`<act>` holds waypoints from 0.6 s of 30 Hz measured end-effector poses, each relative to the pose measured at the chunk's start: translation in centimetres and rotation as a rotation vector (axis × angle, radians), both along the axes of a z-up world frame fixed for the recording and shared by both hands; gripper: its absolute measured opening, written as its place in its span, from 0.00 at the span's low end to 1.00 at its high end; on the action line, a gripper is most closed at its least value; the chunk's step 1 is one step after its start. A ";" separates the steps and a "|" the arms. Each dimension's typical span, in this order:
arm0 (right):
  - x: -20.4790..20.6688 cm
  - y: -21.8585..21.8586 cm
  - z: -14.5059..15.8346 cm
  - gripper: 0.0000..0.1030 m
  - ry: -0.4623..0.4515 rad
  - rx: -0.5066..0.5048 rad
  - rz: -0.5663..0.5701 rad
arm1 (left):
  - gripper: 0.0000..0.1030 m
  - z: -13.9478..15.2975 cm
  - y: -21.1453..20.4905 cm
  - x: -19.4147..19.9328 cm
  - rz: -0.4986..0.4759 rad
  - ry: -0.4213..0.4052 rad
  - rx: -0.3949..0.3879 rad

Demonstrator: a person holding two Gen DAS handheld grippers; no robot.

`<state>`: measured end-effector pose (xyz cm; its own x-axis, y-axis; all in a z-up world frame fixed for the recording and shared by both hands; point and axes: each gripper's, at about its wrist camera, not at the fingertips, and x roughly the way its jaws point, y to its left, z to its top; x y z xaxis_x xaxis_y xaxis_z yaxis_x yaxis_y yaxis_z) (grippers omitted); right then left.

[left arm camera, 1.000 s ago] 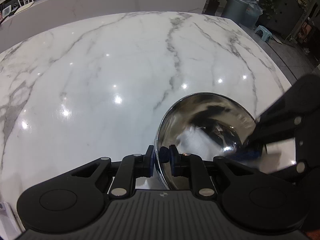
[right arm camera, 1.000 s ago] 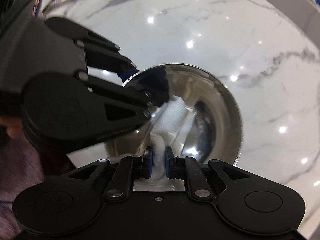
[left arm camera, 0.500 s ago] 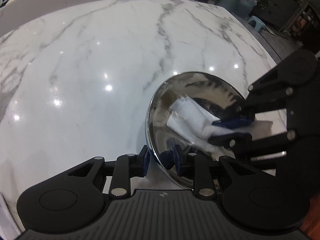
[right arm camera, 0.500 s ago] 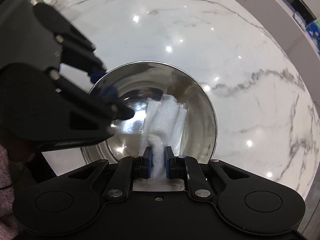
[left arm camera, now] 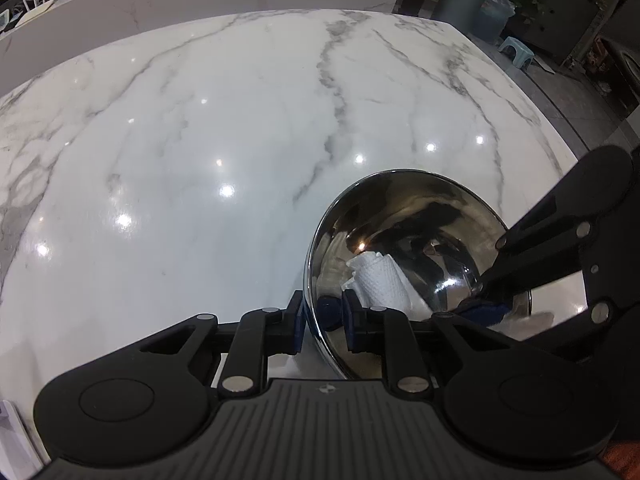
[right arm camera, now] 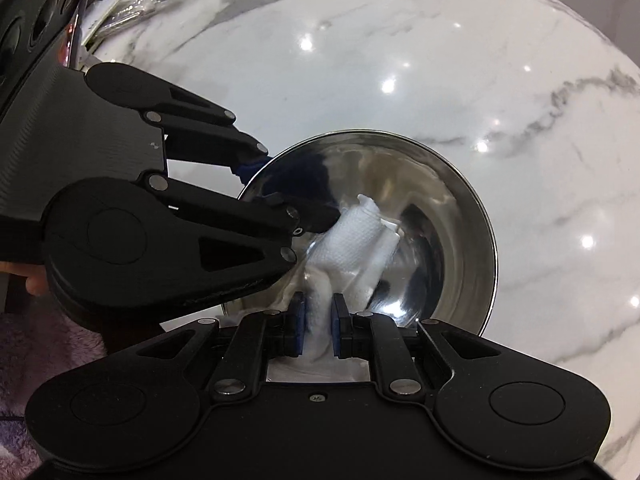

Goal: Clean bowl
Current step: 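Wipe the cloth along the bowl wall with the right gripper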

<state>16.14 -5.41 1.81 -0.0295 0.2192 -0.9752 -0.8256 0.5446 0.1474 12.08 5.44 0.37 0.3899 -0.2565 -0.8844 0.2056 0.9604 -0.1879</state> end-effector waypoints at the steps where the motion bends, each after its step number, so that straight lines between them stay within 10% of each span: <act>1: -0.1 0.0 0.0 0.11 -0.019 -0.016 0.015 | 0.16 0.0 0.0 0.0 -0.001 0.001 -0.002; 7: -1.2 0.6 -0.6 0.10 -0.305 -0.144 0.180 | 0.17 0.0 0.2 0.1 -0.001 0.006 -0.007; 18: 0.4 -0.6 -1.3 0.10 -0.295 -0.115 0.153 | 0.32 -0.7 0.0 -0.4 -0.039 0.092 -0.075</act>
